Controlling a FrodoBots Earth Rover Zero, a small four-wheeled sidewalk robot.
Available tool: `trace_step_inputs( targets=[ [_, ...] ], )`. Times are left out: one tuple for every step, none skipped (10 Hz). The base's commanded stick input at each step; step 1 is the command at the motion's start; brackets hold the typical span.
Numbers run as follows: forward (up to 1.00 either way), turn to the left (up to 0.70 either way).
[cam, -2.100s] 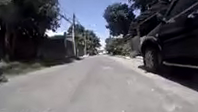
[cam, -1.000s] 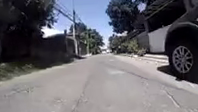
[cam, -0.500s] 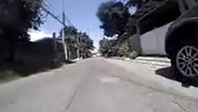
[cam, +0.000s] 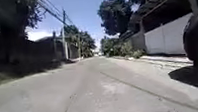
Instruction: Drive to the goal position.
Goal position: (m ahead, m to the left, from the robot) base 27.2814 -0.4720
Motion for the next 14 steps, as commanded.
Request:
trace_step_inputs(
  targets=[
    [1.00,0.00],
    [1.00,0.00],
    [1.00,0.00],
    [1.00,0.00],
    [1.00,0.00],
    [1.00,-0.17],
    [1.00,-0.40],
    [1.00,-0.40],
    [1.00,-0.40],
    [1.00,-0.40],
    [1.00,-0.19],
    [1.00,0.00],
    [1.00,0.00],
    [1.00,0.00]
  ],
)
